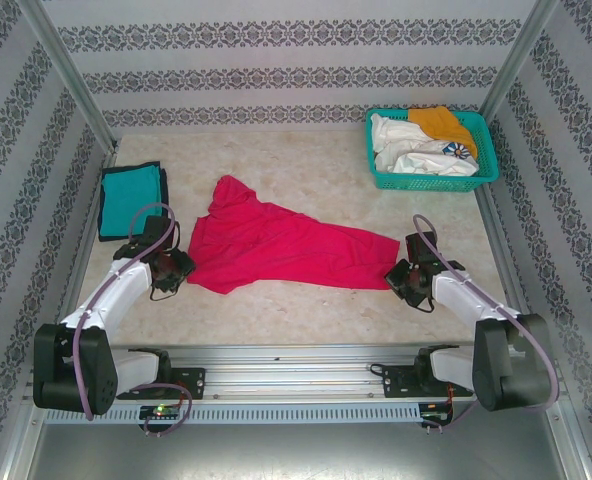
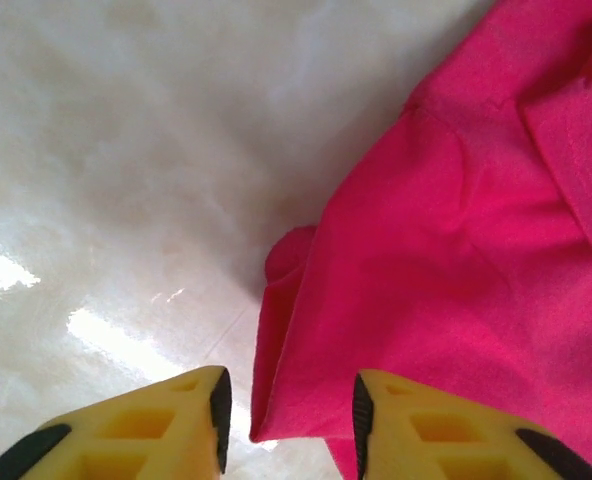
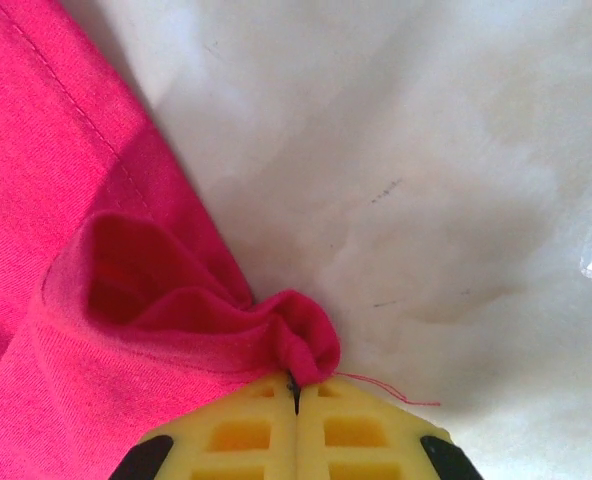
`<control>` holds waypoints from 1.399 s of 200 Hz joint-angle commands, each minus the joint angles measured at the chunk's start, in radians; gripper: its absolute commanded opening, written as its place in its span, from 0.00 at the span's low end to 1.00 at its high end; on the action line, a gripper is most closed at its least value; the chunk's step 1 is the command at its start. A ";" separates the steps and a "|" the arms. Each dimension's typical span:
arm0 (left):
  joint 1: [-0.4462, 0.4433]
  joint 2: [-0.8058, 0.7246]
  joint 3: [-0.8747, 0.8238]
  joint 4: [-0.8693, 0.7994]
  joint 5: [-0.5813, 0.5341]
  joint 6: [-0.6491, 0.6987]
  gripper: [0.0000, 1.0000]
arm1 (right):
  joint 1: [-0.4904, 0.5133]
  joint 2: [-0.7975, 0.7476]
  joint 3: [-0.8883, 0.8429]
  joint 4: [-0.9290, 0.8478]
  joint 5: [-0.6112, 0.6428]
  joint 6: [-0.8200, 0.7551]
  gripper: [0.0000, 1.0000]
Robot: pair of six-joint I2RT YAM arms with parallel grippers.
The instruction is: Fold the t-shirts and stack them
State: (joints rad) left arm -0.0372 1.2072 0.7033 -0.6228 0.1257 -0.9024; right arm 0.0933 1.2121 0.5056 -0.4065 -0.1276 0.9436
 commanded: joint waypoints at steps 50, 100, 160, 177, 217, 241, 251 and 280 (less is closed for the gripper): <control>0.012 0.031 -0.054 0.082 0.131 -0.034 0.53 | -0.006 0.018 -0.009 0.027 0.012 -0.003 0.00; 0.013 0.065 -0.054 0.122 0.135 -0.058 0.10 | 0.003 0.020 -0.003 0.035 -0.001 -0.005 0.00; 0.013 -0.051 0.005 0.155 0.085 0.007 0.00 | 0.008 -0.208 0.066 0.034 0.002 -0.180 0.00; 0.013 -0.076 0.070 0.125 0.077 0.025 0.00 | 0.006 -0.288 0.103 0.037 0.007 -0.208 0.00; 0.018 -0.121 0.285 0.020 -0.003 0.079 0.00 | 0.000 -0.410 0.274 -0.031 0.014 -0.282 0.00; 0.030 -0.162 0.408 -0.008 -0.052 0.112 0.00 | -0.003 -0.462 0.401 -0.052 0.032 -0.329 0.00; 0.031 -0.170 0.469 -0.022 -0.067 0.129 0.00 | -0.006 -0.464 0.462 -0.066 0.030 -0.353 0.00; 0.035 -0.164 0.645 -0.097 -0.103 0.158 0.00 | -0.006 -0.447 0.634 -0.112 0.029 -0.417 0.00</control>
State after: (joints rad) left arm -0.0181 1.0569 1.2293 -0.6300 0.0952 -0.8059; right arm 0.0937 0.7624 1.0264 -0.4713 -0.1272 0.6136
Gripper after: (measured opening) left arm 0.040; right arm 0.044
